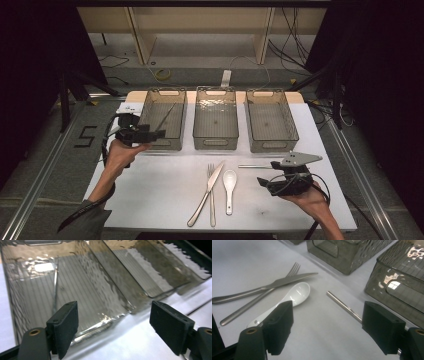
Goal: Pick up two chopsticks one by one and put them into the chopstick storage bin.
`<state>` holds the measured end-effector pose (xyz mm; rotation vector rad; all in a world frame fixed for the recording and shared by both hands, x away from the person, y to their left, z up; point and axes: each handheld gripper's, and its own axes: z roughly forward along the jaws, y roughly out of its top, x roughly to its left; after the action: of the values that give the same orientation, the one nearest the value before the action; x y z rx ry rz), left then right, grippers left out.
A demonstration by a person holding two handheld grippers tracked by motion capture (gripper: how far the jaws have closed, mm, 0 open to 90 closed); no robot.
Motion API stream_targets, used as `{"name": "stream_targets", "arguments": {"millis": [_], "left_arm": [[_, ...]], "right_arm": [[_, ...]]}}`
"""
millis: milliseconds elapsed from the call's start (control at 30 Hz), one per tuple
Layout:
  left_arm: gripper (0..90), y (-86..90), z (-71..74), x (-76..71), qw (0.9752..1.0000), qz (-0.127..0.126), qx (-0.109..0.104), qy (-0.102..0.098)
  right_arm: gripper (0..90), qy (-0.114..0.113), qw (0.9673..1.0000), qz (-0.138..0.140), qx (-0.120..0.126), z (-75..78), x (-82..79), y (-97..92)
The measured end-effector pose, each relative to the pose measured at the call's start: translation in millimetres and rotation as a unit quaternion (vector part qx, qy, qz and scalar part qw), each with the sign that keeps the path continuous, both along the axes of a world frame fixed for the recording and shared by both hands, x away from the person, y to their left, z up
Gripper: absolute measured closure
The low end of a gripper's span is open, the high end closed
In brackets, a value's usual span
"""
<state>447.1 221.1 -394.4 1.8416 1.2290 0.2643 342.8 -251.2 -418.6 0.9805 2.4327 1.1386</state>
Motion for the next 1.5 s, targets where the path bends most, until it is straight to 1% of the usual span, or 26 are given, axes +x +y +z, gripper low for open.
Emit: {"name": "stream_targets", "arguments": {"millis": [100,200,267,333,367,467,500,567,600,667,700,767,833,867,900,933,967,1067,1100,1200,1233,1300,1333,1400,1467,1500], "left_arm": [[20.7,0.2,-3.6,-11.9,1.0000,-0.002,-0.007,-0.006],[20.6,-1.0,-6.6,-23.1,0.9998,-0.004,-0.012,-0.015],[20.3,-2.4,-7.5,-28.5,0.9996,-0.011,-0.021,-0.013],[19.8,-5.3,-8.7,-35.1,0.9995,-0.020,-0.019,-0.017],[19.5,-7.1,-9.4,-38.1,0.9994,-0.023,-0.018,-0.020],[19.1,-11.7,-11.9,-46.5,0.9990,-0.031,-0.019,-0.027],[19.0,-13.5,-12.7,-49.0,0.9989,-0.033,-0.015,-0.030],[18.5,-16.6,-14.4,-54.1,0.9985,-0.038,-0.013,-0.037],[18.5,-17.6,-15.5,-56.6,0.9982,-0.043,-0.012,-0.040],[18.0,-19.1,-17.0,-60.9,0.9976,-0.051,-0.005,-0.047],[17.5,-18.7,-17.3,-63.0,0.9975,-0.050,-0.006,-0.050],[16.8,-17.6,-17.3,-67.1,0.9971,-0.050,-0.018,-0.053],[16.8,-17.5,-17.1,-71.7,0.9965,-0.052,-0.023,-0.062],[16.7,-17.8,-17.1,-73.5,0.9962,-0.053,-0.022,-0.066],[16.3,-18.3,-17.3,-75.1,0.9959,-0.055,-0.023,-0.069],[16.3,-18.4,-17.5,-76.4,0.9956,-0.057,-0.023,-0.070],[16.2,-18.6,-17.9,-77.6,0.9955,-0.059,-0.024,-0.070],[15.8,-19.2,-18.7,-82.1,0.9951,-0.061,-0.026,-0.073],[15.8,-19.0,-18.7,-83.4,0.9948,-0.063,-0.022,-0.077],[15.7,-19.0,-18.9,-87.1,0.9942,-0.065,-0.017,-0.084],[15.7,-18.3,-19.1,-87.6,0.9941,-0.066,-0.020,-0.083],[15.7,-17.9,-19.9,-88.0,0.9943,-0.065,-0.023,-0.081],[15.7,-18.3,-20.3,-88.2,0.9944,-0.065,-0.023,-0.080],[15.7,-19.4,-21.0,-88.4,0.9943,-0.068,-0.019,-0.080],[15.7,-20.6,-21.9,-88.1,0.9943,-0.070,-0.015,-0.079],[15.7,-20.7,-22.2,-88.0,0.9943,-0.070,-0.013,-0.079]], "right_arm": [[26.2,0.007,0.9997,0.004,-0.022,1.1,8.1,1.8],[25.6,0.024,0.9988,0.010,-0.043,2.6,16.5,3.8],[26.2,0.026,0.9981,0.015,-0.055,3.2,23.5,5.3],[26.3,0.027,0.9972,0.017,-0.067,4.1,30.9,7.7],[26.2,0.033,0.9963,0.021,-0.076,4.5,34.3,9.2],[26.3,0.045,0.9925,0.030,-0.109,4.4,45.3,15.1],[26.3,0.050,0.9910,0.034,-0.119,4.4,48.6,17.2],[26.3,0.053,0.9873,0.036,-0.146,3.2,55.0,21.4],[26.4,0.055,0.9848,0.039,-0.160,2.6,58.0,22.9],[27.9,0.062,0.9819,0.036,-0.175,2.1,63.7,24.4],[28.2,0.066,0.9810,0.041,-0.178,1.7,66.8,23.8],[29.4,0.074,0.9795,0.043,-0.183,1.9,70.8,23.4],[30.6,0.081,0.9781,0.047,-0.186,0.9,75.4,23.0],[31.2,0.087,0.9770,0.044,-0.190,0.2,77.1,23.8],[31.6,0.088,0.9754,0.051,-0.196,-1.0,80.0,24.1],[31.9,0.098,0.9730,0.050,-0.203,-1.6,81.6,24.9],[32.5,0.104,0.9714,0.049,-0.208,-2.6,83.4,26.0],[34.0,0.119,0.9657,0.052,-0.225,-6.4,89.8,28.1],[34.5,0.124,0.9639,0.052,-0.230,-7.8,91.7,28.3],[37.6,0.135,0.9612,0.050,-0.235,-11.8,96.0,25.1],[38.5,0.140,0.9604,0.046,-0.237,-13.6,97.3,23.7],[39.8,0.147,0.9575,0.042,-0.245,-16.3,100.0,20.3],[40.9,0.149,0.9570,0.041,-0.245,-17.5,101.5,18.6],[43.1,0.157,0.9550,0.040,-0.248,-19.4,103.5,16.3],[44.4,0.167,0.9515,0.038,-0.256,-22.0,104.7,15.7],[45.3,0.164,0.9506,0.043,-0.260,-23.8,106.7,14.9]]}}
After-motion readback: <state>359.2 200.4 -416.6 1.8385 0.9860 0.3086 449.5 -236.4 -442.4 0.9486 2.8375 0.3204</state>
